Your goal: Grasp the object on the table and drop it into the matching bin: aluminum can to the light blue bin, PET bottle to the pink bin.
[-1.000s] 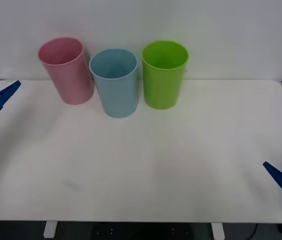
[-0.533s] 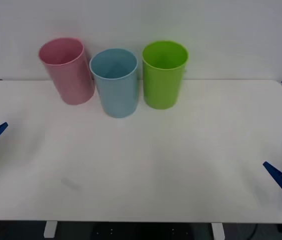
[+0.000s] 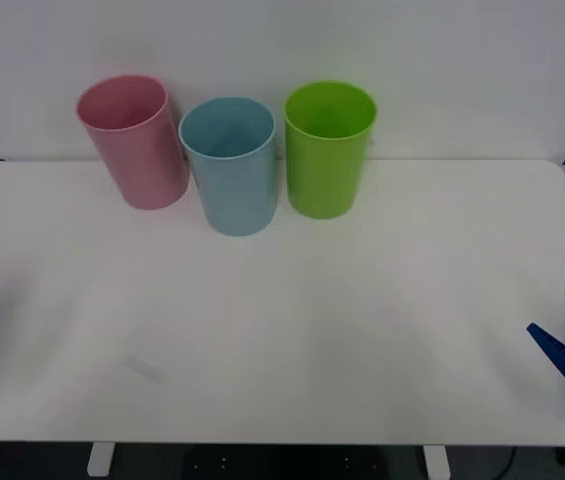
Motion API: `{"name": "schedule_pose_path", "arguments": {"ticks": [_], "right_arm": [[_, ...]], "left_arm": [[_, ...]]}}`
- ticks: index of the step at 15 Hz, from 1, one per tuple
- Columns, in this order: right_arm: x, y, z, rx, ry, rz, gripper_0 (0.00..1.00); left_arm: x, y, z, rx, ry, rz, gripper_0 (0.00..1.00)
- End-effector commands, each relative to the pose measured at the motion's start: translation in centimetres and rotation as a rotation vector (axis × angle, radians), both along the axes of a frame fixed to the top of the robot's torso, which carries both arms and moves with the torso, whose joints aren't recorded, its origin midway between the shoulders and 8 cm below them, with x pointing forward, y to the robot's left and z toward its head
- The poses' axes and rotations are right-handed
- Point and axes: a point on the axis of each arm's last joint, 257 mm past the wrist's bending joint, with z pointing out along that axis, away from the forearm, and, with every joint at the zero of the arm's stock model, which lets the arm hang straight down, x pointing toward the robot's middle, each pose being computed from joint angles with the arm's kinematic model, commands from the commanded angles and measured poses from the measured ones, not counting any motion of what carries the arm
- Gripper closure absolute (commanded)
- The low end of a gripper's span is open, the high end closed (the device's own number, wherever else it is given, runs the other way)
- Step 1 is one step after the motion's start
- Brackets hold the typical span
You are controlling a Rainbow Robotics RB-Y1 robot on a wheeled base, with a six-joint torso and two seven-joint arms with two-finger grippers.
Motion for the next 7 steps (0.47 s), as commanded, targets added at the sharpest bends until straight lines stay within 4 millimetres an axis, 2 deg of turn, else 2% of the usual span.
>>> {"name": "schedule_pose_path", "arguments": {"ticks": [1, 7], "right_arm": [[0.00, 0.00, 0.00, 0.000, 0.000, 0.000, 0.00], [0.00, 0.00, 0.00, 0.000, 0.000, 0.000, 0.00]], "left_arm": [[-1.55, -0.47, -0.73, -0.004, 0.024, -0.012, 0.00], [-1.98, -0.87, -1.36, -0.015, 0.046, -0.021, 0.00]]}}
